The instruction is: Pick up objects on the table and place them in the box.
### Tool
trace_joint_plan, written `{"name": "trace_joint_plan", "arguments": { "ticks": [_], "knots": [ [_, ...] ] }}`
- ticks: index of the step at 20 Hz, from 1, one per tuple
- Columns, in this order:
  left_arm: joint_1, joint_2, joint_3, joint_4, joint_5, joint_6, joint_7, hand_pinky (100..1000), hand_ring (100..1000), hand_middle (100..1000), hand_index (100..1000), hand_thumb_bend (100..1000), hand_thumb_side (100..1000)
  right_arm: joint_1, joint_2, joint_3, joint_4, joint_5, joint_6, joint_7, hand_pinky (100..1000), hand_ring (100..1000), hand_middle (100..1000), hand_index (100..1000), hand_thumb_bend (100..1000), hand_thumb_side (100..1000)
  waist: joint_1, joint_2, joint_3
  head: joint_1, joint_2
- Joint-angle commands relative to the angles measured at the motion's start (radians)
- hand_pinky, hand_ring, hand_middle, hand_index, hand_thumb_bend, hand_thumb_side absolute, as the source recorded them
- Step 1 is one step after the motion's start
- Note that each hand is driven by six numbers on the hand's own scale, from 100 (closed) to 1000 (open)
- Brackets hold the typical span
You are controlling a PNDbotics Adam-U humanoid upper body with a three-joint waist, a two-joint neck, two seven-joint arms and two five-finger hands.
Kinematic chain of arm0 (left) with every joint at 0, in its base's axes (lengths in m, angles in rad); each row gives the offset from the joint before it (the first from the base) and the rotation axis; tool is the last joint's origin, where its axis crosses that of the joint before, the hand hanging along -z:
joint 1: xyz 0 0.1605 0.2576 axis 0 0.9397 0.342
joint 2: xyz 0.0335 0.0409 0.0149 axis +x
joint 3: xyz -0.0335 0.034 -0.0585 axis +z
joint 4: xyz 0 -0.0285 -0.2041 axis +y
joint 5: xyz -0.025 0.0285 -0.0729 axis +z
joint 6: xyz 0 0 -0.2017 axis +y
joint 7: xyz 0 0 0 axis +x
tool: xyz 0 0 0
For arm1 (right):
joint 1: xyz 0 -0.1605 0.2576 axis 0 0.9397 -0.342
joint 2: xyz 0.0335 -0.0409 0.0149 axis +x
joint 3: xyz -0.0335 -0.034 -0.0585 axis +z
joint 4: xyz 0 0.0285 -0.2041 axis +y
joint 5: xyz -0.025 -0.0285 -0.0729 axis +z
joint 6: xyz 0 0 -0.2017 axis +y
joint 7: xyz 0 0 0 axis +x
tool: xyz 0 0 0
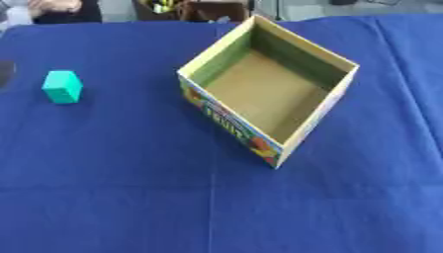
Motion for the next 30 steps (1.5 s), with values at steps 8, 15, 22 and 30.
{"name": "trace_joint_plan", "arguments": {
  "ticks": [8, 15, 22, 30],
  "knots": [
    [-0.186, 0.081, -0.079, 0.21, -0.083, -0.068, -0.135, 837, 900, 945, 1000, 697, 985, 0.001, -0.008, 0.005, -0.019, 0.006, -0.004, 0.012, 851, 827, 644, 827, 100, 595, -0.006, -0.01, -0.01, 0.02, -0.02],
    [-0.301, 0.062, -0.11, 0.378, -0.186, -0.129, -0.238, 851, 905, 930, 1000, 772, 847, 0.002, -0.004, 0.011, -0.019, 0.014, -0.004, 0.023, 853, 828, 643, 827, 100, 599, 0.0, 0.002, -0.026, 0.019, -0.04],
    [-0.424, 0.013, -0.106, 0.553, -0.293, -0.188, -0.346, 845, 903, 954, 1000, 689, 753, -0.001, 0.001, 0.017, -0.019, 0.026, -0.007, 0.032, 854, 828, 641, 825, 100, 603, 0.002, 0.021, -0.045, 0.025, -0.061],
    [-0.514, -0.034, -0.091, 0.747, -0.372, -0.271, -0.358, 843, 897, 970, 1000, 620, 715, -0.007, 0.009, 0.021, -0.019, 0.038, -0.008, 0.036, 855, 829, 640, 825, 100, 607, 0.003, 0.042, -0.061, 0.06, -0.074]
  ]
}}
